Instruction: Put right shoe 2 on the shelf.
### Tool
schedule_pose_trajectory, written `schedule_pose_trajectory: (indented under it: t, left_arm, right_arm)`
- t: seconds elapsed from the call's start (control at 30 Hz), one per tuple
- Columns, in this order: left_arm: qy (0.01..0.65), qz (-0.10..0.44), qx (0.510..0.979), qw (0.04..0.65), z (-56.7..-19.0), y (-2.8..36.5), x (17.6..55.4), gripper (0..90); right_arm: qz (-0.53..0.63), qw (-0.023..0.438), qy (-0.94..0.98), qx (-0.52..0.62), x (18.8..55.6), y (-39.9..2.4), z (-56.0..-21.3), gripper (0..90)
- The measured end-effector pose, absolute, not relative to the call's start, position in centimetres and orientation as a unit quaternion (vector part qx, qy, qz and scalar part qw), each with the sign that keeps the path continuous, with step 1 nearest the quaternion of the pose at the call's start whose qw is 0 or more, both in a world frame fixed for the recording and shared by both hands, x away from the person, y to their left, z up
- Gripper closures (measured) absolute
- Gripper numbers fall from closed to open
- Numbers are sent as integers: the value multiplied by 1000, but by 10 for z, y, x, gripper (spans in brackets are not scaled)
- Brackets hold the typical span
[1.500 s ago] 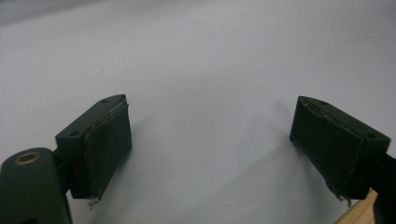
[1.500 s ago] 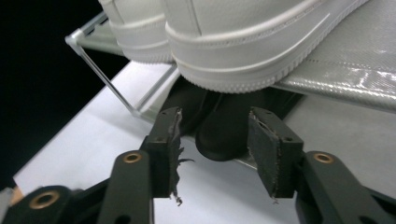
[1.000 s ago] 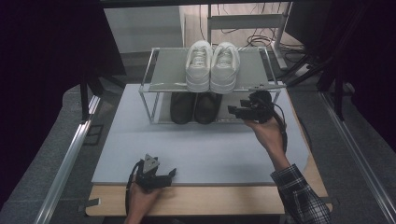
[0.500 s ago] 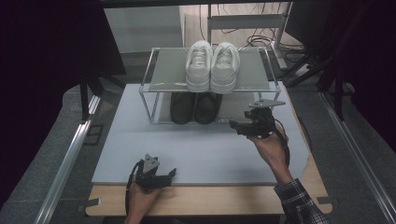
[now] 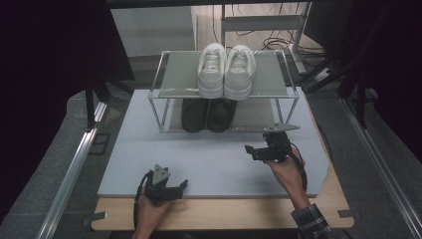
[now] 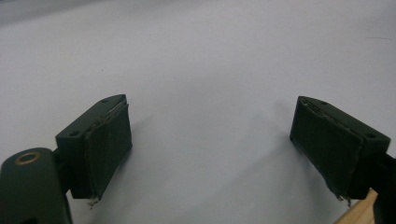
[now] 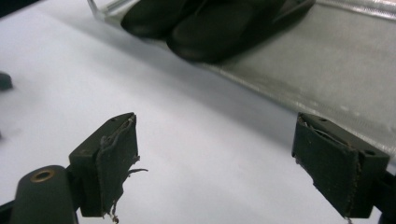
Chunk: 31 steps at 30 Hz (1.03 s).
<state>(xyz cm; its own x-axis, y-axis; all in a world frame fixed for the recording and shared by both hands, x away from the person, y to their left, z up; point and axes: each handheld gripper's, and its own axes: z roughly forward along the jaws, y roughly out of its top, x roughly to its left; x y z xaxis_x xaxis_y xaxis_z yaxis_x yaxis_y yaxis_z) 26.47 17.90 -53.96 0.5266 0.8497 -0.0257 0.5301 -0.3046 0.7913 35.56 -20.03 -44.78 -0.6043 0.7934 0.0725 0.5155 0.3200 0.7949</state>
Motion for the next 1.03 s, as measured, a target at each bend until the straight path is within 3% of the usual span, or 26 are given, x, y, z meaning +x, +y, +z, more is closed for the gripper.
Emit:
schedule_pose_trajectory:
  t: [0.7,1.03]
  left_arm:
    - [441,205,782,391,-540,179,265,126]
    - [440,205,783,389,-539,179,265,126]
  right_arm:
    - [380,161,811,415,340,-207,-521,121]
    - [357,172,825,403,339,-202,-524,134]
